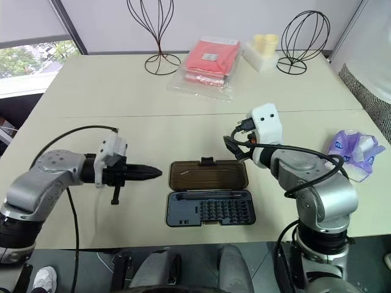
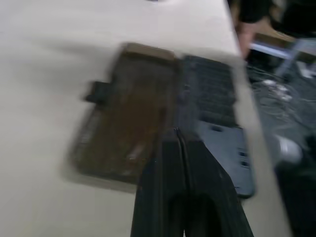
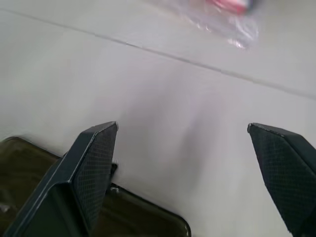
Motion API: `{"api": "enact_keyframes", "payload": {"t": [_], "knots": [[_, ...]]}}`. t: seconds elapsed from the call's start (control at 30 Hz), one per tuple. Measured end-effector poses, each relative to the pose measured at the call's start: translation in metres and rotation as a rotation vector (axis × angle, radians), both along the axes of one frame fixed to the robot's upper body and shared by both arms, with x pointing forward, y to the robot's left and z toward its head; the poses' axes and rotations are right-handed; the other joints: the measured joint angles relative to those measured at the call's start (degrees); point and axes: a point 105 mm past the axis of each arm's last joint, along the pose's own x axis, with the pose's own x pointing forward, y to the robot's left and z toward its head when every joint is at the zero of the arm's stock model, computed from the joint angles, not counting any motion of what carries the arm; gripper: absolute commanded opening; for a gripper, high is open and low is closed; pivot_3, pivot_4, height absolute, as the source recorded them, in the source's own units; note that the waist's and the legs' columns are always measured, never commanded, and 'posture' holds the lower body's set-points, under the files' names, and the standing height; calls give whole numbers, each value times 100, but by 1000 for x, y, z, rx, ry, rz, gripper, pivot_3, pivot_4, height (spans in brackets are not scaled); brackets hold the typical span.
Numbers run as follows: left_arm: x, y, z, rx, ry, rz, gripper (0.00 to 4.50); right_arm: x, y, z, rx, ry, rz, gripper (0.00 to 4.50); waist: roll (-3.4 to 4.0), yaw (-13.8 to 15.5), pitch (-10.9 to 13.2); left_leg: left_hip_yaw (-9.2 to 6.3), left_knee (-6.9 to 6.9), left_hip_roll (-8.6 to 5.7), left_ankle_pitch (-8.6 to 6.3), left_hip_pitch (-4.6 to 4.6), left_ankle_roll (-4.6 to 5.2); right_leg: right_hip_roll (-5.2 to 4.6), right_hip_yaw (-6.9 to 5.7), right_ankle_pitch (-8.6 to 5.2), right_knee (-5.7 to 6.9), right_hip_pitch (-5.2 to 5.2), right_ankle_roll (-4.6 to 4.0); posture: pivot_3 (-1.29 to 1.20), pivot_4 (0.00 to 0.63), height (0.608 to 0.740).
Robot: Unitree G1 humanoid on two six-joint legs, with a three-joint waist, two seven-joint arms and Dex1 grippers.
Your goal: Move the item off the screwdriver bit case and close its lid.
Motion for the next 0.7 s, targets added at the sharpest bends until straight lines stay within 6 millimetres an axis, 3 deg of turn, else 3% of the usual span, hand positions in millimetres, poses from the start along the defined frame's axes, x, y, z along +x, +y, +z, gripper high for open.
{"api": "enact_keyframes", "payload": {"t": [0.27,0.47,0.7], "knots": [[-15,-22,-29,23,17,-145,0,4,6,-15,-108,70,157,4373,0,-17,1,0,0,2,-1,1,2,2,-1,0,1,-1,0,0,150,740],[-16,-21,-61,70,31,-147,0,1,8,-15,-180,53,292,4373,-1,11,2,1,5,1,-2,-1,3,0,-1,0,-1,-1,0,0,150,740],[-11,-24,-67,49,-44,-156,0,13,10,-20,-320,31,512,4373,1,1,1,6,9,2,-2,10,3,0,-1,0,-2,12,0,0,150,740]]}}
